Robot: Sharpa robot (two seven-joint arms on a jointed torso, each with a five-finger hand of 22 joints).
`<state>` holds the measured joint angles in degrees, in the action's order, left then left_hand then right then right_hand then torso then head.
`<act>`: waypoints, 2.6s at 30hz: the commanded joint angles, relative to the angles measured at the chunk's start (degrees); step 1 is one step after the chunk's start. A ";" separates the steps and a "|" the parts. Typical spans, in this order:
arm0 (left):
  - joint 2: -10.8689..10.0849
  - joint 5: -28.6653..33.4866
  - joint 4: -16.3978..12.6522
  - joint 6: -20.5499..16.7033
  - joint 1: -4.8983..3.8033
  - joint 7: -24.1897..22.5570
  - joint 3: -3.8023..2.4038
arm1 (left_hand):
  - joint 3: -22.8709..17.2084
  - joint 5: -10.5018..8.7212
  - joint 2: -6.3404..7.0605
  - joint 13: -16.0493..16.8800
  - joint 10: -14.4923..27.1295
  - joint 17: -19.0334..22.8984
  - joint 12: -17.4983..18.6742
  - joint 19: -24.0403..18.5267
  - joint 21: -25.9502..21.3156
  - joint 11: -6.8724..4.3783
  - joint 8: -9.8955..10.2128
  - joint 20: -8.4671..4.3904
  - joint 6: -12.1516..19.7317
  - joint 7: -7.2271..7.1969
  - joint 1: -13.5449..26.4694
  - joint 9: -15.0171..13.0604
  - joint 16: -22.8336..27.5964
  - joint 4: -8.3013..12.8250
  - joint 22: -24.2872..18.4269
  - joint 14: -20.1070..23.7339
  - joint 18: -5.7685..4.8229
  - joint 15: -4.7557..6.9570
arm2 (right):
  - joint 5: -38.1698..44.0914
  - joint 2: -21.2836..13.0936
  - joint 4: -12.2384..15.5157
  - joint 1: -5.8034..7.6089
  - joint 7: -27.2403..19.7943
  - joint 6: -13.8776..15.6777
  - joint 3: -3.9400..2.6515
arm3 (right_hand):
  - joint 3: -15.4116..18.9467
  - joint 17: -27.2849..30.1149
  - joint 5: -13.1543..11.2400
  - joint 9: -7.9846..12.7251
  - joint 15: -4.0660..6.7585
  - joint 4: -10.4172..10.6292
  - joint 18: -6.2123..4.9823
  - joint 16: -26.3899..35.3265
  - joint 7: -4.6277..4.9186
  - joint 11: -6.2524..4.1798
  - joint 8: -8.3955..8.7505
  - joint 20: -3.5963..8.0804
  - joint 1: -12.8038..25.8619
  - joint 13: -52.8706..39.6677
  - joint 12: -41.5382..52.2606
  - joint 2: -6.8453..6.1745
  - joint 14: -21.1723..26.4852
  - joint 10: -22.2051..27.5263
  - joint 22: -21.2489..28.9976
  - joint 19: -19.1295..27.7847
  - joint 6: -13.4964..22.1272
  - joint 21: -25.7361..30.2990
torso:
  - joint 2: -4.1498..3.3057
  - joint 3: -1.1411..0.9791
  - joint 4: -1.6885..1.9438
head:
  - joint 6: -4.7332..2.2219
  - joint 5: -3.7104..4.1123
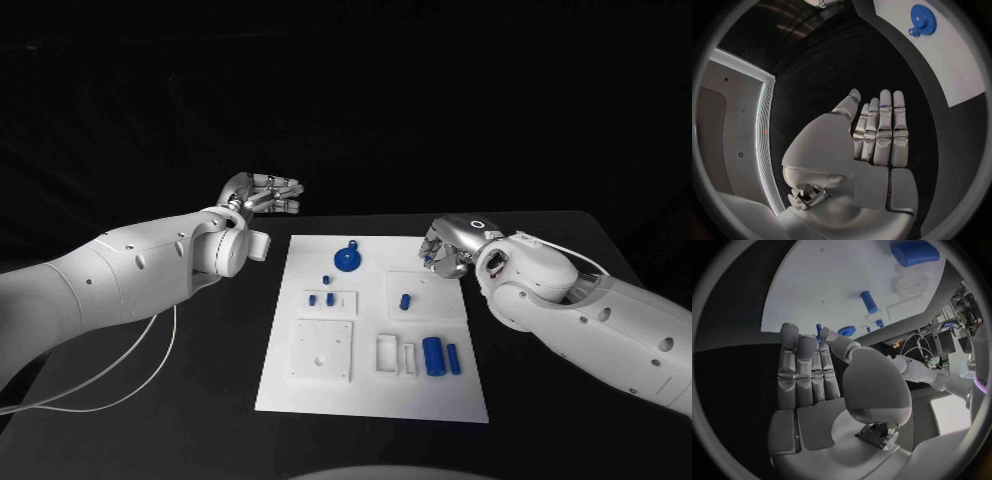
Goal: Assemble the parts on the task board
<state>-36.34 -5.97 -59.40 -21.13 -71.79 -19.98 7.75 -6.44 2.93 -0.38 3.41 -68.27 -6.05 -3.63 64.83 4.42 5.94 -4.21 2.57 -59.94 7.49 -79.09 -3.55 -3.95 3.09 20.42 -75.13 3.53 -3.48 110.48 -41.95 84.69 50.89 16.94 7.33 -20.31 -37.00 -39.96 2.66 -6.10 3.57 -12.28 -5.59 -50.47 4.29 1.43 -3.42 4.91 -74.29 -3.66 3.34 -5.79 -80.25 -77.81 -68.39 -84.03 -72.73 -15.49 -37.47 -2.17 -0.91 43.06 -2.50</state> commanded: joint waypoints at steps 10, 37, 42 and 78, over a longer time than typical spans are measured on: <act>0.00 -0.70 0.19 1.60 1.72 -1.27 -0.06 | 0.46 0.03 -0.11 -0.05 0.16 -0.21 0.08 0.49 0.36 -0.20 -0.24 -0.08 0.40 0.16 0.10 -0.09 0.13 -0.07 -0.40 -0.42 -0.44 -0.09 | -7.03 -0.46 4.81 -0.61 -2.29 2.91 -1.80 | 0.12 -0.33 0.11 -0.24 0.26 0.35 -0.84 0.67 0.02 -0.25 -0.29 0.39 -0.44 -0.10 0.35 -0.29 -0.13 -0.57 -0.25 -1.48 -0.28 0.54 | 1.70 0.10 -0.28 | 0.58 -1.47; 4.34 -1.33 4.65 2.65 3.79 -2.28 -0.13 | 0.14 0.08 -0.53 -0.06 -0.01 -0.44 0.09 0.33 0.57 -0.26 -0.28 -0.15 0.29 0.15 0.18 -0.09 0.18 0.52 -0.57 -0.35 -0.54 -0.07 | 1.06 8.88 5.00 -4.18 -4.19 6.18 7.63 | 0.27 -0.67 0.11 -0.21 0.25 0.03 -0.89 0.78 0.04 -0.21 -0.28 0.40 -0.48 -0.07 0.33 -0.06 -0.43 -0.45 -1.07 -1.94 -0.22 0.39 | 4.56 0.90 0.31 | 3.65 -7.31; 4.68 -0.50 4.34 3.92 3.80 -1.47 -0.13 | 0.24 0.06 -0.59 -0.05 0.23 -0.44 0.10 0.18 0.55 -0.16 -0.17 -0.07 0.55 0.25 0.52 -0.08 0.22 0.48 -0.68 -0.16 -0.58 -0.17 | 1.90 10.24 4.08 -5.30 -3.77 7.55 8.78 | 0.11 -0.75 0.12 -0.18 0.26 -0.07 -0.94 0.84 0.01 -0.22 -0.28 0.41 -0.45 -0.07 0.32 -0.14 -0.51 -0.50 -1.82 -1.75 -0.26 0.05 | 4.43 0.85 0.42 | 3.98 -8.10; 5.06 -0.32 3.96 4.81 3.81 -1.58 -0.14 | 0.83 0.05 -0.91 -0.05 0.44 -0.53 0.08 0.23 0.47 -0.08 -0.27 0.10 0.85 0.28 1.27 -0.09 0.18 0.23 -1.40 0.00 -0.53 -0.28 | 3.21 12.67 0.97 -8.75 -1.18 7.82 9.80 | -0.75 -0.91 0.11 -0.02 0.29 -0.72 -1.11 1.06 -0.05 -0.21 -0.29 0.42 -0.17 -0.06 0.32 -0.41 -0.67 -0.64 -3.29 -1.71 -0.45 0.02 | 4.41 0.83 0.46 | 5.85 -10.39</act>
<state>-31.35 -6.80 -55.40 -17.14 -68.08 -21.13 7.67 -5.95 2.94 -1.21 3.41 -68.27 -6.50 -3.63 65.03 4.64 5.94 -4.17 2.36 -59.56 7.87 -78.25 -3.55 -3.95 3.25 19.07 -75.34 3.53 -3.69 112.67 -29.37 85.69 42.20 15.59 15.04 -10.52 -37.39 -40.77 2.67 -6.08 3.78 -13.14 -5.82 -49.59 4.16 1.21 -3.42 4.91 -74.29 -3.63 3.49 -6.27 -80.69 -78.04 -71.63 -83.83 -72.78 -15.51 -33.06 -1.35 -0.46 48.92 -12.88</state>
